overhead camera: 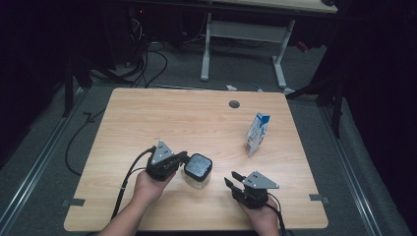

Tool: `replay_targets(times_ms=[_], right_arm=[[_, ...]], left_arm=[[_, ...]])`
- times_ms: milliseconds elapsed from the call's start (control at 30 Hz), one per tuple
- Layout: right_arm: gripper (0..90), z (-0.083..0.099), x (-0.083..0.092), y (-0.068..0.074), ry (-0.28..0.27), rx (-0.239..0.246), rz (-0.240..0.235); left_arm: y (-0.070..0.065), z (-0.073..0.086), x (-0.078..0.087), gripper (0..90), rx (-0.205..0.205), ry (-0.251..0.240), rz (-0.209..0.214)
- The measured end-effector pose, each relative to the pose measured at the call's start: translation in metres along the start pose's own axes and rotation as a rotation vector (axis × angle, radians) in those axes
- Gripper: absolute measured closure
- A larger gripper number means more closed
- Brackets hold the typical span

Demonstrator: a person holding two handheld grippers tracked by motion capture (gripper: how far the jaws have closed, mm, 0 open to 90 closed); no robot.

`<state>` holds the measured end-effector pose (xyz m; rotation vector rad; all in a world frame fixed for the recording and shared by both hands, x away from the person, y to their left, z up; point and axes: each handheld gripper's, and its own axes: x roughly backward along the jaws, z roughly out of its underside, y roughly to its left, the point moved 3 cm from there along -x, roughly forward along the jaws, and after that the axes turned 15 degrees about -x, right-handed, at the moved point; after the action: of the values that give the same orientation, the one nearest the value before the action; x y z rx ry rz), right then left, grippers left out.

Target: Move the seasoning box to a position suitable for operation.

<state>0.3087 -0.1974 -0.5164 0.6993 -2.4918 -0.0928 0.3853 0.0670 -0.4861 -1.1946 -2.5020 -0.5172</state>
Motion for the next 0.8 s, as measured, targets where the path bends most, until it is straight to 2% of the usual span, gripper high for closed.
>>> replay_targets(times_ms=[167,333,500,600,700,767,800], right_arm=[[69.8,-0.008,0.000,0.003,-0.023,-0.009,-0.014],[70.1,-0.019,-0.006,0.005,-0.020,-0.023,-0.011],[70.9,-0.039,-0.018,0.006,-0.024,-0.014,0.018],[73.5,-0.050,-0.026,0.008,-0.027,0.000,0.051],[79.2,-0.052,-0.033,0.011,-0.024,0.013,0.078],[81.9,-0.050,-0.037,0.013,-0.018,0.005,0.063],[84.1,-0.049,-0.038,0.015,-0.010,0.020,0.068]], left_arm=[[0.000,0.001,0.000,90.0,0.004,-0.004,-0.006],[-0.001,0.001,0.001,90.0,0.000,-0.003,-0.006],[-0.001,0.001,0.001,90.0,-0.001,-0.004,-0.006],[-0.001,0.002,0.001,90.0,0.000,-0.007,-0.003],[-0.001,0.002,0.001,90.0,0.006,-0.013,-0.002],[-0.001,0.002,0.001,90.0,0.008,-0.015,-0.001],[-0.001,0.002,0.001,90.0,0.009,-0.015,-0.002]])
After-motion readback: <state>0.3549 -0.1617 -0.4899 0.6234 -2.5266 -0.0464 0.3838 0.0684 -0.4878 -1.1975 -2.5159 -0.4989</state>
